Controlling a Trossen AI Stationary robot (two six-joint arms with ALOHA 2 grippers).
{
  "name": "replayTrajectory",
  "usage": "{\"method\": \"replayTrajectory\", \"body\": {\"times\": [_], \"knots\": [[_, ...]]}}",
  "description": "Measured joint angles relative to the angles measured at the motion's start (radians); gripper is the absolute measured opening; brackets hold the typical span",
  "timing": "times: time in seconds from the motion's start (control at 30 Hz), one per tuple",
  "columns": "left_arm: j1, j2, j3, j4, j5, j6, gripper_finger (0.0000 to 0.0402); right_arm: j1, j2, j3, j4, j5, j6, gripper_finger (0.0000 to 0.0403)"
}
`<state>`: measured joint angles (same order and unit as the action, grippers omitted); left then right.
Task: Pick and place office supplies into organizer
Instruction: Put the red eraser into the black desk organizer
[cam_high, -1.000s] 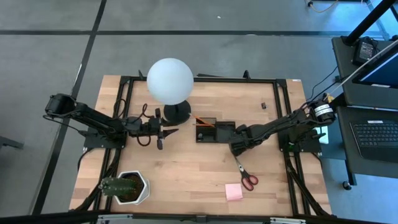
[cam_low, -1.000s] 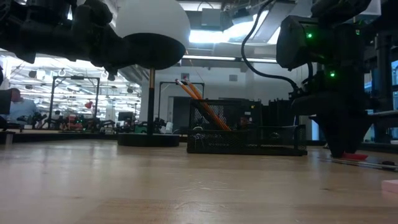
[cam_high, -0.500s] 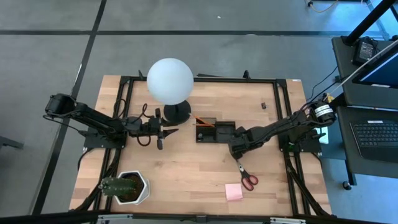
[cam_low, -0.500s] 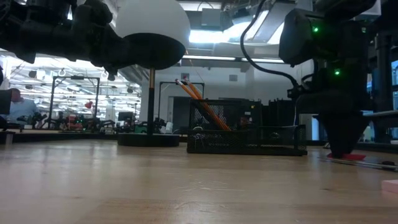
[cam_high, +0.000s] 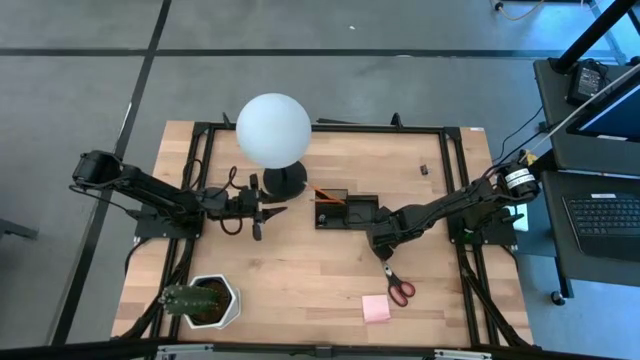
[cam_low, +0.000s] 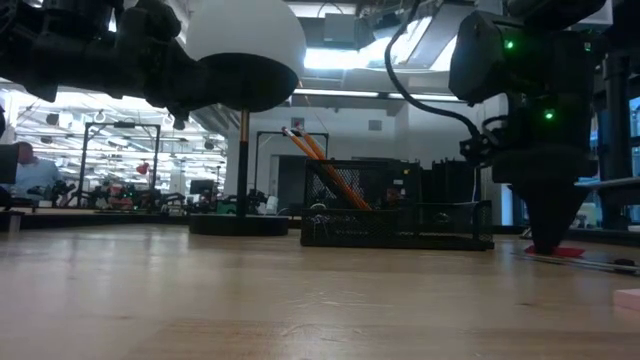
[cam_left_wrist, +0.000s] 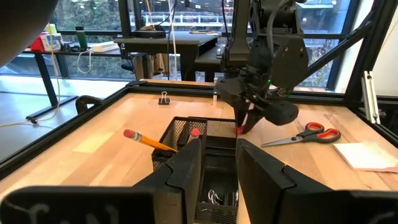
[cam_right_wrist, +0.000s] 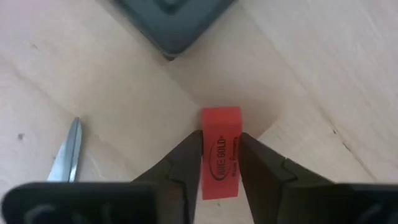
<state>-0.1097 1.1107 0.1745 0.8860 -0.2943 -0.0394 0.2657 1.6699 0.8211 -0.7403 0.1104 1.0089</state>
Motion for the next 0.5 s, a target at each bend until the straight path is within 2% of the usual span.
{"method": "replayTrajectory", "body": {"times": [0.37,0.5], "knots": [[0.000,0.000,0.000,0.000,0.000,0.000,0.0097,0.000,-0.025,-0.002,0.012,-0.002,-0.091,0.0105],[0.000,0.000,0.000,0.000,0.000,0.000,0.0097,0.004,-0.066,-0.003,0.058,-0.059,-0.105,0.0100]]}}
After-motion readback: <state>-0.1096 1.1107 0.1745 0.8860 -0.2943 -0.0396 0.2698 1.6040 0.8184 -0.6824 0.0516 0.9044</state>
